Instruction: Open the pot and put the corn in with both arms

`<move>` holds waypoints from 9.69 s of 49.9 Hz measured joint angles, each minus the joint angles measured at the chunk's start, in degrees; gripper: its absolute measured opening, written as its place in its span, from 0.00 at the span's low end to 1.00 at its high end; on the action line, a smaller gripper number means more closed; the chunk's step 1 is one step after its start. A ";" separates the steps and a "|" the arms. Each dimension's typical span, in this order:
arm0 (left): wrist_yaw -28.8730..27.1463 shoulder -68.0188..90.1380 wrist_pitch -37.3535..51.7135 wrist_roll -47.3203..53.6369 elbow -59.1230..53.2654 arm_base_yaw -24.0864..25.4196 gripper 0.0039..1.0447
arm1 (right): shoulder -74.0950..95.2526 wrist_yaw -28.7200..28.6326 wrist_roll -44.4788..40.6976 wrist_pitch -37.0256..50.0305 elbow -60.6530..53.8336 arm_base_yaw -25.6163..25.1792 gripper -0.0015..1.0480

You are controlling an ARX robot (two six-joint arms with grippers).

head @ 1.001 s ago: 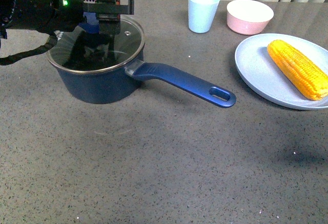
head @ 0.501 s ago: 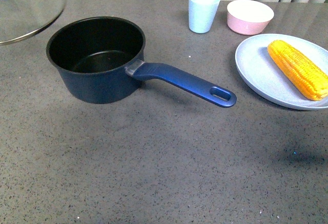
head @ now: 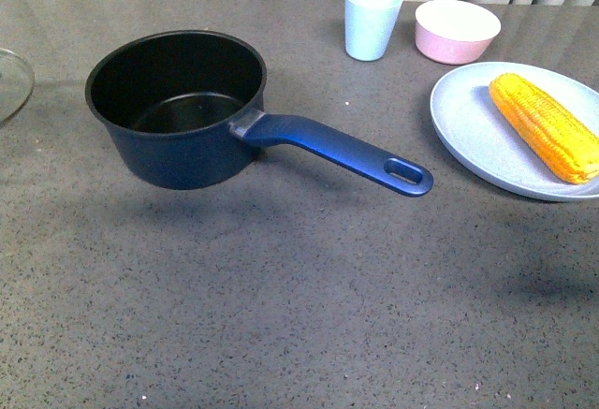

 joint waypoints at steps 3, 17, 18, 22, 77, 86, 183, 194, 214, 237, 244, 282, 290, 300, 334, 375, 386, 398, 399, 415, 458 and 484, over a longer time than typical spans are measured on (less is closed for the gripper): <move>0.39 0.87 0.70 0.00 -0.57 -0.02 0.59 | 0.00 0.00 0.00 0.00 0.00 0.00 0.91; 1.29 3.65 4.35 -0.04 -2.40 -1.53 0.59 | 0.00 0.00 0.00 0.00 0.00 0.00 0.91; 1.29 3.85 4.61 -0.04 -2.47 -1.64 0.59 | 0.00 0.00 0.00 0.00 0.00 0.00 0.91; 1.51 4.76 5.55 -0.04 -2.73 -2.23 0.59 | 0.00 0.00 0.00 0.00 0.00 0.00 0.91; 3.13 12.92 15.08 -0.59 -5.11 -4.04 0.76 | 0.00 0.00 0.00 0.00 0.00 0.00 0.91; 4.04 12.41 15.12 -1.60 -7.34 -3.89 0.93 | 0.00 0.00 0.00 0.00 0.00 0.00 0.91; 10.25 -81.59 -13.31 6.23 -43.39 -6.60 0.01 | 0.00 0.00 0.00 0.00 0.00 0.00 0.91; 10.27 -86.86 -18.36 6.23 -43.39 -6.60 0.01 | -0.02 0.00 0.00 0.00 0.00 0.00 0.91; 10.25 -94.49 -25.90 6.23 -43.39 -6.60 0.01 | 0.00 0.00 0.00 0.00 0.00 0.00 0.91; 10.27 -107.25 -39.34 6.25 -43.36 -6.62 0.01 | -0.02 0.00 0.00 0.00 0.00 0.00 0.91; 10.27 -107.34 -39.69 6.25 -43.36 -6.62 0.01 | -0.02 0.00 0.00 0.00 0.00 0.00 0.91; 10.25 -107.36 -39.69 6.36 -43.36 -6.62 0.92 | -0.02 0.00 0.00 0.00 0.00 0.00 0.91; 10.25 -107.36 -39.69 6.36 -43.36 -6.62 0.92 | 17.99 -21.18 14.69 -19.69 9.42 -7.63 0.91; 10.25 -107.36 -39.69 6.36 -43.36 -6.62 0.92 | 41.07 -28.92 13.46 -7.06 18.10 -13.00 0.91; 10.25 -107.36 -39.69 6.38 -43.36 -6.62 0.92 | 97.88 -18.21 -8.20 4.33 51.06 -6.27 0.91; 10.25 -107.36 -39.69 6.36 -43.36 -6.62 0.92 | 116.17 -13.00 -10.69 2.62 62.86 -2.49 0.91; 10.25 -107.36 -39.69 6.38 -43.36 -6.62 0.92 | 117.00 -11.50 -11.17 2.40 62.86 -2.71 0.88; 10.25 -107.36 -39.69 6.38 -43.36 -6.62 0.92 | 117.24 -11.85 -11.80 1.88 62.86 -3.39 0.45; 10.25 -107.36 -39.69 6.36 -43.36 -6.62 0.92 | 117.24 -12.02 -11.76 1.77 62.86 -3.50 0.42; 10.25 -107.36 -39.69 6.38 -43.36 -6.62 0.92 | 106.16 -21.00 -4.07 -2.43 64.28 -1.01 0.21; 10.25 -107.36 -39.69 6.38 -43.36 -6.62 0.92 | 124.13 -18.45 -4.50 -11.85 91.82 30.93 0.16; 10.25 -107.36 -39.69 6.36 -43.36 -6.62 0.92 | 131.71 -17.73 -5.53 -15.54 102.92 33.86 0.14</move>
